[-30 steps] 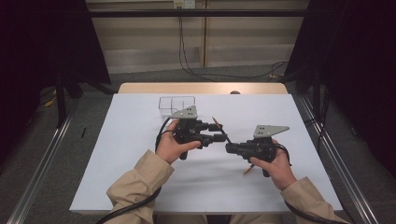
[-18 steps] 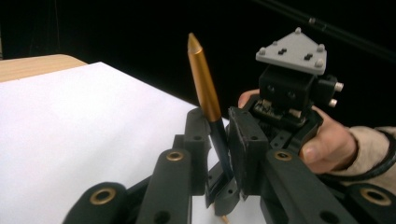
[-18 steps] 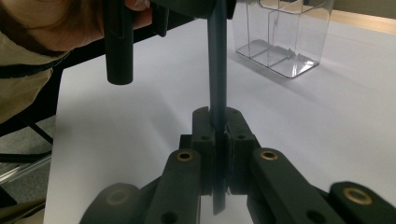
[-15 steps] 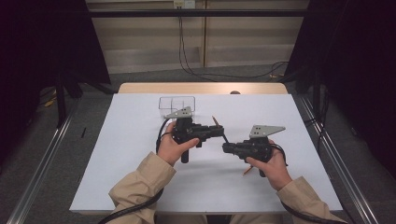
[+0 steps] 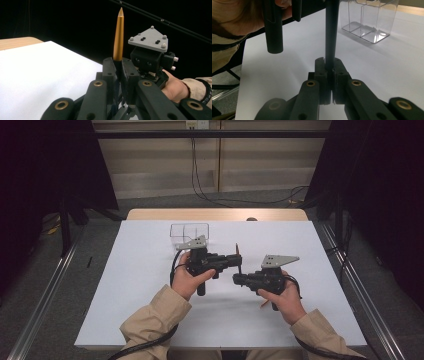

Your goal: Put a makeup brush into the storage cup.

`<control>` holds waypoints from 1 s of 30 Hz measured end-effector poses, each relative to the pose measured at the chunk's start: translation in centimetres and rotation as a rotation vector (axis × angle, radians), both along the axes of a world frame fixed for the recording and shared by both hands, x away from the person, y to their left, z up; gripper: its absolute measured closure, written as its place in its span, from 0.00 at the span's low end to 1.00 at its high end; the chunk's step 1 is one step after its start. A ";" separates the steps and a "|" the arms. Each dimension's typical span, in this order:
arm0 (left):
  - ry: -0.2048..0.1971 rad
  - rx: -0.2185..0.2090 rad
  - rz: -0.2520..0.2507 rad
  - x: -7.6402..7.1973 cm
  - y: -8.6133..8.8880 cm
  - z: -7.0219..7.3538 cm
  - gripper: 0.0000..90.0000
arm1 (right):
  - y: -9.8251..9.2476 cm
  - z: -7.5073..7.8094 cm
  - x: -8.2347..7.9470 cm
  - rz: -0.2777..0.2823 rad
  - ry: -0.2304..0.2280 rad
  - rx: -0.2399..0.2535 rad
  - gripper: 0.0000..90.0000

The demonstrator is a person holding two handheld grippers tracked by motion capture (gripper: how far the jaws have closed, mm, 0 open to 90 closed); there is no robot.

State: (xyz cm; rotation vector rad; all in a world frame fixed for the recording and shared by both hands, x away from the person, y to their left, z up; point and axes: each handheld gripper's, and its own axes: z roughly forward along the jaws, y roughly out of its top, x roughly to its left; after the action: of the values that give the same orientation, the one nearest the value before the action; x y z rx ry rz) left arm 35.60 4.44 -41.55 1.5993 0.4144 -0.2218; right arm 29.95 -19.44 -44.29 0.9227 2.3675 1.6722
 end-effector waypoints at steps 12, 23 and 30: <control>-0.029 -0.020 0.018 -0.3 0.1 0.2 0.93 | 0.2 0.2 0.0 -0.009 0.000 0.035 0.93; -0.072 0.004 0.044 -0.3 1.1 0.6 0.93 | -0.4 0.7 -0.1 -0.056 -0.062 0.054 0.53; -0.101 0.024 0.060 -0.3 1.8 0.9 0.93 | -1.3 1.0 -0.2 -0.062 -0.072 0.054 0.32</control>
State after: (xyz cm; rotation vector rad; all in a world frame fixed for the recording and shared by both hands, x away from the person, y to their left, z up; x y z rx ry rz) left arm 35.31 6.27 -40.62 1.6119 0.3872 -0.0906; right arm 29.70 -20.74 -43.25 0.9187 2.2356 1.7230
